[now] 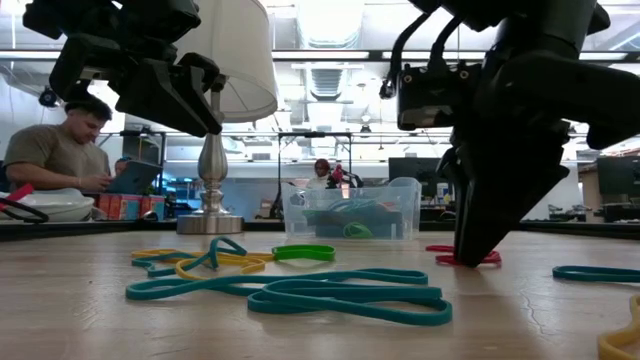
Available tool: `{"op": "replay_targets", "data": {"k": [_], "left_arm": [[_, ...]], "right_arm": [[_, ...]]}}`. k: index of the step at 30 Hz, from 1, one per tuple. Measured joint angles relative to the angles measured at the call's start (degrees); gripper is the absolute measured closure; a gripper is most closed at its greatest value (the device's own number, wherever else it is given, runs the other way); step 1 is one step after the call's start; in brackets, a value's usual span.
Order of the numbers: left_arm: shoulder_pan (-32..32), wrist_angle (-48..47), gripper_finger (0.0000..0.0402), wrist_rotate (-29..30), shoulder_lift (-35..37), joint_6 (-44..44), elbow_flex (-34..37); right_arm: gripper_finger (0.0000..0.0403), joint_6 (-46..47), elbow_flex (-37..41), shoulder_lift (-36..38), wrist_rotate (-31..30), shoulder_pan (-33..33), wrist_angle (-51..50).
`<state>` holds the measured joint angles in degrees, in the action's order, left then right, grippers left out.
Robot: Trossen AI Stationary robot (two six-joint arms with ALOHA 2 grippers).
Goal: Pick and place rubber bands into bin
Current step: Put the red rubber bands into the bin
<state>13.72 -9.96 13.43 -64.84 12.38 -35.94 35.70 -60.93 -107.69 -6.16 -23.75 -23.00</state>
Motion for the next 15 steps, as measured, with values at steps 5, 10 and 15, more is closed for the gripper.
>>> {"op": "replay_targets", "data": {"k": [5, 10, 15], "left_arm": [[0.0, 0.0, 0.0297, 0.0, 0.0, 0.0, 0.0], [0.0, 0.0, 0.0297, 0.0, 0.0, 0.0, 0.0], [0.0, 0.0, 0.0297, 0.0, 0.0, 0.0, 0.0]], "right_arm": [[0.0337, 0.1, 0.3, 0.0, -0.2, 0.0, 0.0], [0.0346, 0.1, 0.8, 0.0, -1.5, 0.1, -0.2], [0.0351, 0.3, 0.9, 0.0, -1.5, 0.1, -0.5]]}}
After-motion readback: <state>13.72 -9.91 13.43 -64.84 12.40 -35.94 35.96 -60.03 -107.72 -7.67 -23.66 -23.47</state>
